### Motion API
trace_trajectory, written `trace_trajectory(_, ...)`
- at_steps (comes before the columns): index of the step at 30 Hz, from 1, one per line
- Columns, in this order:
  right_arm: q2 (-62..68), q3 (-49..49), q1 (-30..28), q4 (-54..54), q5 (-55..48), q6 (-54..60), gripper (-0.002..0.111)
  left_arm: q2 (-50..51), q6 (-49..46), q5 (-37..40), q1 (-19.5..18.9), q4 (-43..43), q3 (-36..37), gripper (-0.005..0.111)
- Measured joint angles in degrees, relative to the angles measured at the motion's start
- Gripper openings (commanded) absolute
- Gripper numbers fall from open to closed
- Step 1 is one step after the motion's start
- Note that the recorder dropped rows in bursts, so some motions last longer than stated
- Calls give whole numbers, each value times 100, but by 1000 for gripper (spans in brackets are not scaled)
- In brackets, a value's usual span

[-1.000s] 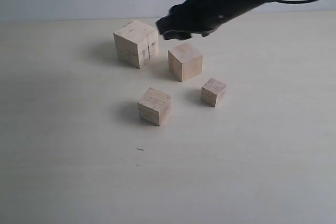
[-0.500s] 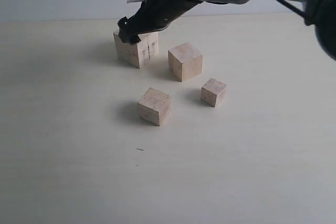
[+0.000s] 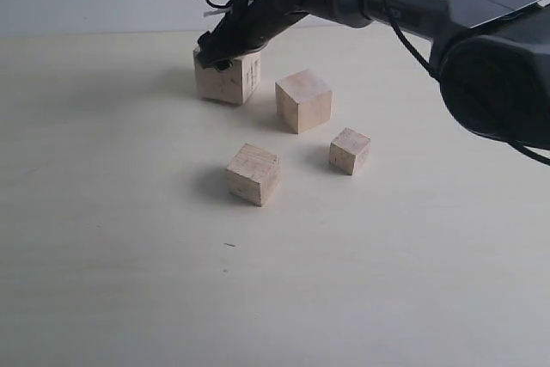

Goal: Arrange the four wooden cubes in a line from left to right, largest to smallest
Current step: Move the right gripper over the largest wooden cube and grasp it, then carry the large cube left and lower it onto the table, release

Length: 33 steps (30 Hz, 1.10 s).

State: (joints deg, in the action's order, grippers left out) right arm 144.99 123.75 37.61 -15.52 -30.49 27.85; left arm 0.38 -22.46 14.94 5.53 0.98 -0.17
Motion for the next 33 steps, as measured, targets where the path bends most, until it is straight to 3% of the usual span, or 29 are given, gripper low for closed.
trace_trajectory(1, 0, 10, 0, 0, -15, 0, 74, 0, 0, 0, 0, 0, 0, 0)
trace_trajectory(3, 0, 22, 0, 10, -27, 0, 90, 0, 0, 0, 0, 0, 0, 0)
trace_trajectory(7, -65, 22, 0, 35, -282, -11, 105, 0, 0, 0, 0, 0, 0, 0)
trace_trajectory(12, -214, 79, -60, 84, -728, -84, 105, 0, 0, 0, 0, 0, 0, 0)
trace_trajectory(29, 114, 175, -250, -283, -770, 374, 105, 0, 0, 0, 0, 0, 5, 0)
trace_trajectory(31, 137, 175, -250, -365, -770, 604, 100, 0, 0, 0, 0, 0, 5, 0)
trace_trajectory(33, 162, 175, -250, -417, -759, 830, 86, 0, 0, 0, 0, 0, 5, 0)
